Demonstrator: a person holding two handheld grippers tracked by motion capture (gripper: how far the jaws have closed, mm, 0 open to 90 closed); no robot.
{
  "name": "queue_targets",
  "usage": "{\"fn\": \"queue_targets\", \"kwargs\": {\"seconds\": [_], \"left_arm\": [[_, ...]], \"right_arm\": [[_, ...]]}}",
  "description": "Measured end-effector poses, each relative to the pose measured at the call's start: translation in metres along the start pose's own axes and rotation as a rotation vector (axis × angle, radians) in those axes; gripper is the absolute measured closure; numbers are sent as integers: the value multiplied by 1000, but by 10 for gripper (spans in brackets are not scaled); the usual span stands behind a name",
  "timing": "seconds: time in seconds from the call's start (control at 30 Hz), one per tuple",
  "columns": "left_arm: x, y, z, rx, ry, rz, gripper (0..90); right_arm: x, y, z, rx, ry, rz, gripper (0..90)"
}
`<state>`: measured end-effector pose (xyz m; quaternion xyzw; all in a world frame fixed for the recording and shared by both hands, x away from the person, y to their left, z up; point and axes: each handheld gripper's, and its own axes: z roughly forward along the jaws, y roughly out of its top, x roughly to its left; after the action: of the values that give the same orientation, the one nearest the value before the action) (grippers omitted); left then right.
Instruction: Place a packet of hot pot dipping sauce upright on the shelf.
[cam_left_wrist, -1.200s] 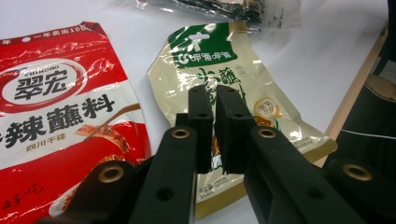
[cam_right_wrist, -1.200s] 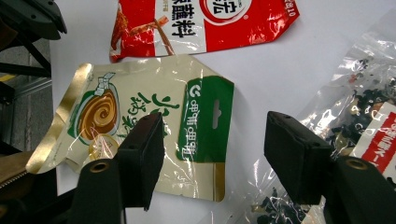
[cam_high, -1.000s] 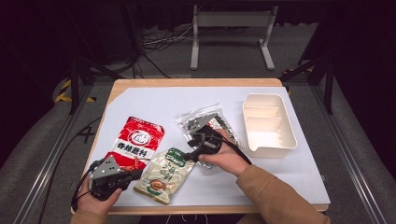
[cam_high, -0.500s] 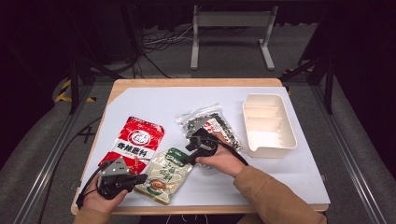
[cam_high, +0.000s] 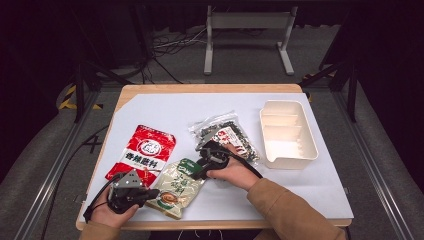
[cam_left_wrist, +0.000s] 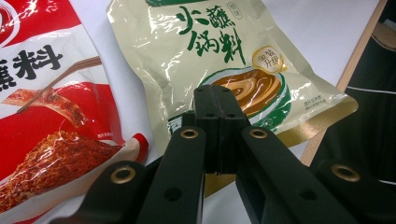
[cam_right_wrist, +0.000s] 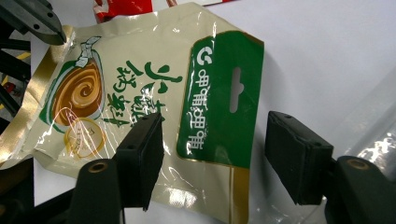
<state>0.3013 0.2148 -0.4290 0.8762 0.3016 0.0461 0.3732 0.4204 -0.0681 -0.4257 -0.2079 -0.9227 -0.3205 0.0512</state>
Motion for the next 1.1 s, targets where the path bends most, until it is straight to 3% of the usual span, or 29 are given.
{"fn": "queue_targets", "kwargs": {"seconds": [0.27, 0.37, 0.47, 0.6, 0.67, 0.8, 0.93, 1.1], "left_arm": [[0, 0, -4, -28, 10, -1, 900], [0, 0, -5, -34, 12, 8, 900], [-1, 0, -5, -36, 14, 7, 900], [0, 0, -6, -36, 13, 9, 900], [0, 0, -5, -31, 22, -1, 900], [0, 0, -6, -34, 19, -6, 900], [0, 0, -7, -37, 25, -5, 900], [0, -1, -7, -45, 29, -10, 900]], "right_arm": [[0, 0, 7, 22, 20, -3, 381], [-1, 0, 7, 14, 41, 18, 389], [-1, 0, 7, 17, 54, 26, 442], [-1, 0, 7, 23, 35, 10, 523], [0, 1, 7, 29, -22, -20, 636], [1, 1, 7, 41, -43, -36, 737], [1, 1, 8, 48, -10, -30, 885], [2, 1, 7, 47, -7, -36, 895]]}}
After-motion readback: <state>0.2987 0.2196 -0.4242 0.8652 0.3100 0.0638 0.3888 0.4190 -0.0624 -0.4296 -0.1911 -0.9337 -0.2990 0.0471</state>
